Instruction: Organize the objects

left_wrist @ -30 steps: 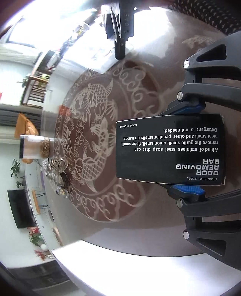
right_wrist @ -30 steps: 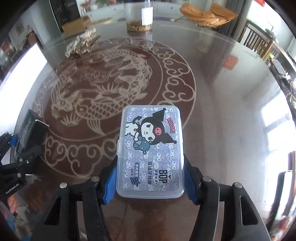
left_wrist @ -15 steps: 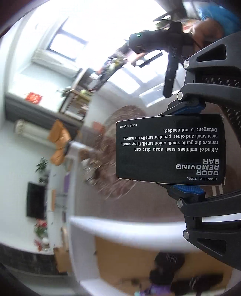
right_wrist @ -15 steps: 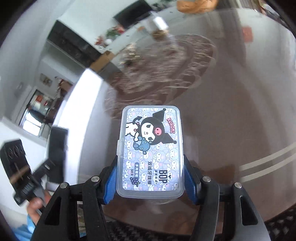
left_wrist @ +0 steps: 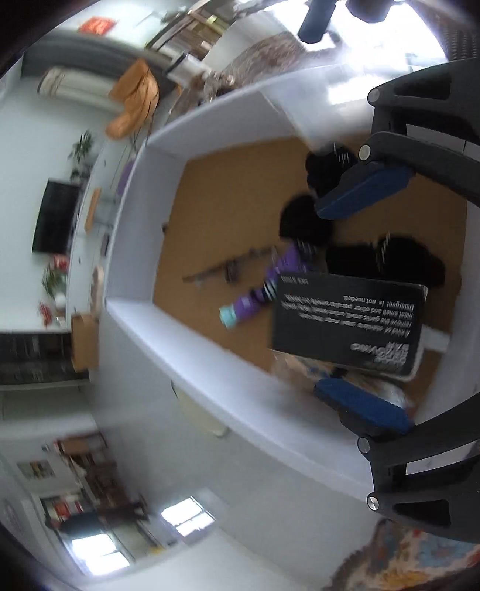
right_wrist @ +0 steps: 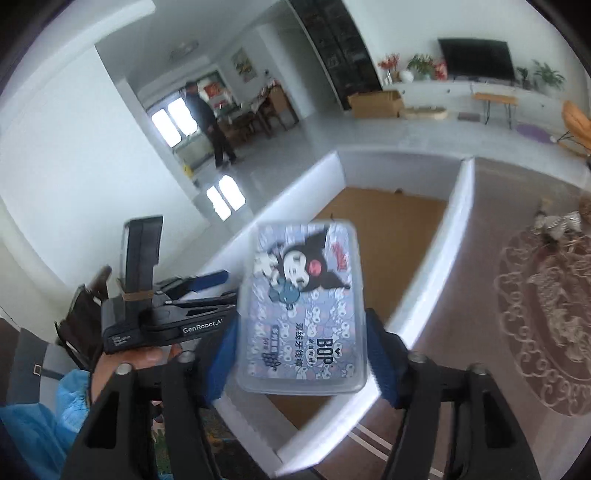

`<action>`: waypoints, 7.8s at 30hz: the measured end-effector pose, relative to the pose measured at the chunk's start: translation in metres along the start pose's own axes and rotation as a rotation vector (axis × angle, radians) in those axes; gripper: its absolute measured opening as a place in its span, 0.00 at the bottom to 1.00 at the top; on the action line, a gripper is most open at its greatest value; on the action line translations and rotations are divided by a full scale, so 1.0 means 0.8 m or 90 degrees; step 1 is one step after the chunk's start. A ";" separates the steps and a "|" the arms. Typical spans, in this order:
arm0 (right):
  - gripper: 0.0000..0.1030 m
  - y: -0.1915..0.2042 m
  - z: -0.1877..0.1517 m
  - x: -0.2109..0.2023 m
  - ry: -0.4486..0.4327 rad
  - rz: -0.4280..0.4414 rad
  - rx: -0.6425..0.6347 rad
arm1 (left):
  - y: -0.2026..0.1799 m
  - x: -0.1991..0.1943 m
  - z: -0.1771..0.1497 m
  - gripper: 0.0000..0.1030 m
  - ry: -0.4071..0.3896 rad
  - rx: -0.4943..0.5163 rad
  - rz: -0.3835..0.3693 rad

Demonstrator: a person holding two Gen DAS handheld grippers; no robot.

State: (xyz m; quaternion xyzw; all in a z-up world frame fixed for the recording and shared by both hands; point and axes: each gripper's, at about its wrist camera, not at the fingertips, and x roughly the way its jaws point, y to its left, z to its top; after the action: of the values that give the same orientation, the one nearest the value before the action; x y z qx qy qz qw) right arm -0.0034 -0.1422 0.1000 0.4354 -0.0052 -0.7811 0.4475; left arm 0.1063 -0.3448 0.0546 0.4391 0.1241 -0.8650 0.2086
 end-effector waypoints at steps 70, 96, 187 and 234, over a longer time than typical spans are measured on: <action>1.00 -0.448 -0.025 -0.007 0.026 -0.407 0.087 | -0.402 0.169 -0.018 1.00 0.015 0.227 -0.129; 0.35 -0.469 0.057 0.034 -0.022 -0.408 0.060 | -0.404 0.170 -0.015 1.00 0.014 0.226 -0.129; 1.00 -0.388 -0.169 -0.153 -0.067 -0.531 0.160 | -0.430 0.139 -0.070 1.00 0.016 0.282 -0.170; 1.00 -0.403 -0.179 -0.199 -0.138 -0.399 0.241 | -0.428 0.140 -0.061 1.00 0.082 0.329 -0.209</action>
State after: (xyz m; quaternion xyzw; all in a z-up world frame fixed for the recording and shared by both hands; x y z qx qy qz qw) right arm -0.0939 0.2174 -0.0098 0.4058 -0.0635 -0.9067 0.0957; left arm -0.0790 -0.0512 -0.0542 0.5059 -0.0177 -0.8603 -0.0604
